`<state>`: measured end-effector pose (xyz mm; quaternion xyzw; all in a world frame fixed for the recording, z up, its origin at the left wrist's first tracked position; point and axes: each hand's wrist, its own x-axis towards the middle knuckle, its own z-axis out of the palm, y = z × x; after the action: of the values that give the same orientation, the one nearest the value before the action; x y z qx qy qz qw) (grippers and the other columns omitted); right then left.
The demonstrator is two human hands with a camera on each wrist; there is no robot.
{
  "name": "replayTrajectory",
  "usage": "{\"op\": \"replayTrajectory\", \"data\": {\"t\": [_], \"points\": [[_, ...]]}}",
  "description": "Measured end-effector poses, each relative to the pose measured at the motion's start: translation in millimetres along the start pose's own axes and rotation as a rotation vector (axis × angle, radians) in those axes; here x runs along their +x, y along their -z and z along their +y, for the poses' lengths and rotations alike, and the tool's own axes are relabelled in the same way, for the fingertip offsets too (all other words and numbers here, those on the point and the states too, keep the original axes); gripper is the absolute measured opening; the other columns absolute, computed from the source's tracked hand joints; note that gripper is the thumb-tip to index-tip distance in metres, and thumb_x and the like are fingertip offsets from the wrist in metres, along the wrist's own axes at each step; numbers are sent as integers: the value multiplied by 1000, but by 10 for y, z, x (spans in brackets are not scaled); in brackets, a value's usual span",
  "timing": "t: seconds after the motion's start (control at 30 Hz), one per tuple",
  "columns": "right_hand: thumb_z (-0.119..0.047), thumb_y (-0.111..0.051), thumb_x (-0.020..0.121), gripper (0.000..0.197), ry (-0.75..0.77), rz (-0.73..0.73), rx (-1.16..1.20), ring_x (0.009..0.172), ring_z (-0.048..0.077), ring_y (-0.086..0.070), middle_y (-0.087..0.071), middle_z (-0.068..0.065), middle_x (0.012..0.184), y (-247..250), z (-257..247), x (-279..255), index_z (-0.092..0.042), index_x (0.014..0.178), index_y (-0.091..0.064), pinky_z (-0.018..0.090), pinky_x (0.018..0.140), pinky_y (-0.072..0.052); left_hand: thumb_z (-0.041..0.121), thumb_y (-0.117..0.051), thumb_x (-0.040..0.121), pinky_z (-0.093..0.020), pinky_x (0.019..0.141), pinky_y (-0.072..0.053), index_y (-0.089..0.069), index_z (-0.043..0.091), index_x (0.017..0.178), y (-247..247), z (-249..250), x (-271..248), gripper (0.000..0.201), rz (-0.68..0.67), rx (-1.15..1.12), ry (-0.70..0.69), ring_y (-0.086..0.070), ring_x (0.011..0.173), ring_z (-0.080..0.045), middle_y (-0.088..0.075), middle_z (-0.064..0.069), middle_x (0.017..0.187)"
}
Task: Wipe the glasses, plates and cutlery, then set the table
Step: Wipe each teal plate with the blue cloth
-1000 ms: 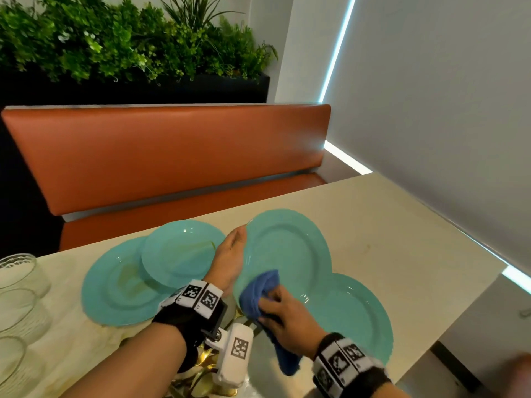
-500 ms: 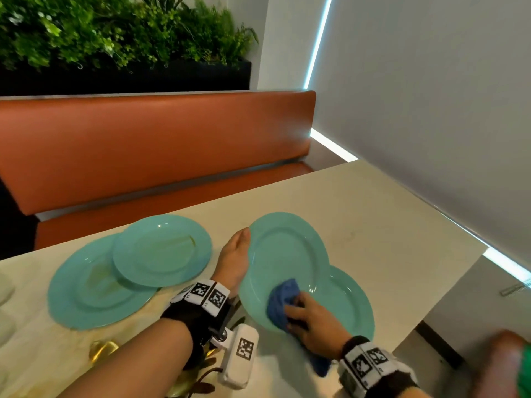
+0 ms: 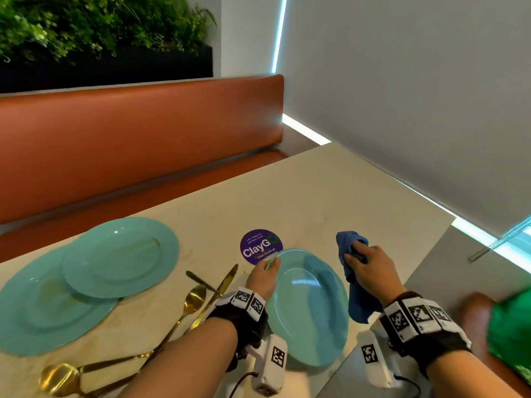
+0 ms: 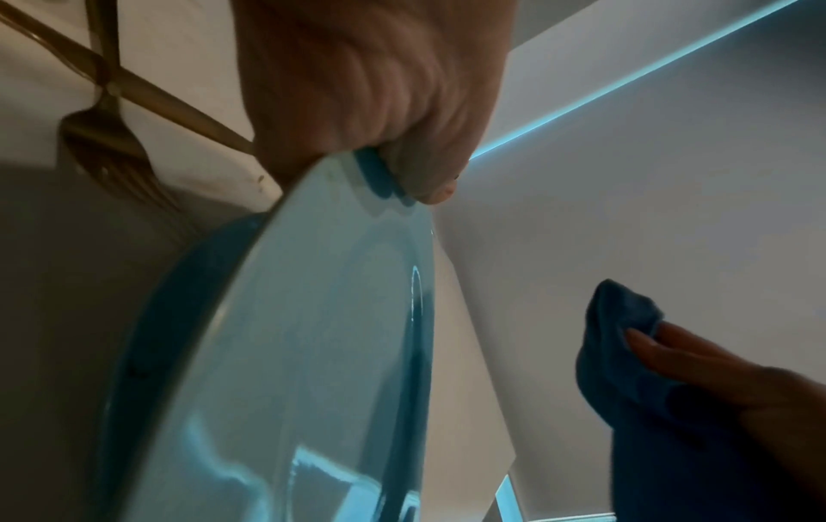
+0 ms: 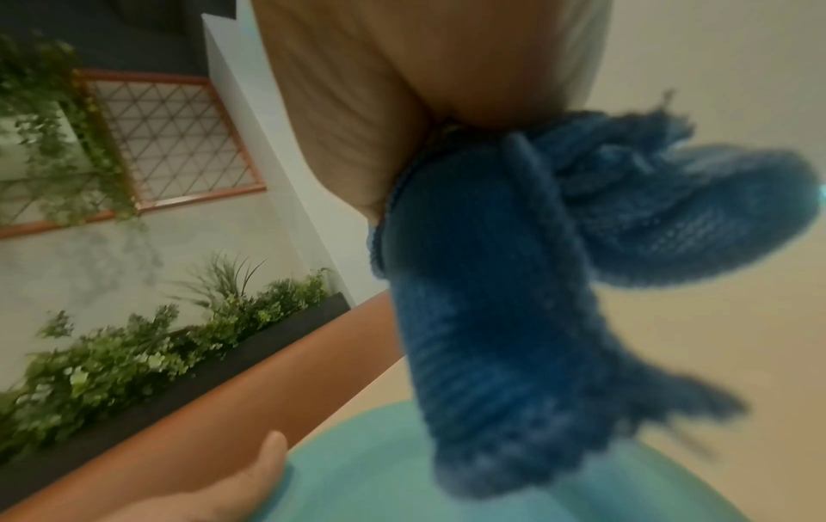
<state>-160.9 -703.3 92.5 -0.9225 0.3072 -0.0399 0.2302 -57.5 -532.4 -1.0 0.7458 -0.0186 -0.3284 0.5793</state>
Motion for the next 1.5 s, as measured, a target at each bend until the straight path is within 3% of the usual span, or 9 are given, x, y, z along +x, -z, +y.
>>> {"op": "replayTrajectory", "data": {"t": [0.23,0.4,0.67,0.9,1.07,1.17,1.3,1.43,1.5], "points": [[-19,-53,91,39,-48,-49,76,70,27,-43,-50,13,79,-33,96,-50,-36,62,-35,26,53,-26,38,-57,90,-34,95,-47,-57,8,122,-62,-73,205,44,48,153,106,-60,108,-28,-64,-9,118],[-21,-53,92,13,-74,-104,80,74,26,-45,-51,12,83,-51,60,-71,-25,81,-48,27,62,-28,27,-64,83,-30,87,-45,-50,10,124,-99,-66,290,46,111,380,110,-58,109,-27,-60,-9,121],[-24,-54,92,20,-74,-138,74,76,25,-46,-53,10,84,-63,40,-28,-32,75,-45,26,60,-29,26,-60,87,-38,100,-39,-39,5,134,-239,-43,406,55,145,762,58,-38,128,-30,-41,-15,137],[-23,-54,91,9,-63,-187,96,78,24,-48,-58,11,88,-164,-131,-35,-26,83,-52,24,67,-31,29,-58,88,-37,104,-34,-34,9,138,-144,13,338,59,155,863,19,-30,131,-30,-35,-14,141],[-20,-55,91,18,61,-219,113,82,26,-51,-65,18,101,-305,-606,-3,-13,105,-63,26,65,-30,33,-60,86,-39,100,-38,-42,8,130,600,255,202,53,337,615,102,-32,128,-31,-42,-15,133],[-18,-55,91,18,171,-254,135,88,32,-58,-66,21,100,-433,-1060,7,-6,103,-62,31,60,-31,36,-56,87,-38,103,-30,-38,6,131,1382,284,106,56,570,546,297,-35,127,-34,-40,-19,135],[-18,-55,92,15,300,-323,159,91,34,-59,-65,19,94,-614,-1618,-50,-4,95,-60,25,58,-34,32,-58,86,-38,107,-27,-36,2,128,2266,46,-153,56,815,382,542,-35,128,-34,-36,-22,136],[-18,-56,91,22,382,-403,162,76,26,-55,-58,8,75,-807,-1935,-129,-28,72,-50,14,53,-34,26,-50,89,-37,101,-40,-50,2,125,2660,-227,-235,44,790,411,571,-50,120,-33,-50,-15,128],[-19,-57,91,6,366,-419,164,79,23,-56,-62,8,80,-884,-2014,-158,-21,85,-58,21,57,-34,18,-47,91,-33,99,-41,-59,8,121,2709,-247,-267,33,737,404,486,-55,118,-29,-57,-10,126]]}}
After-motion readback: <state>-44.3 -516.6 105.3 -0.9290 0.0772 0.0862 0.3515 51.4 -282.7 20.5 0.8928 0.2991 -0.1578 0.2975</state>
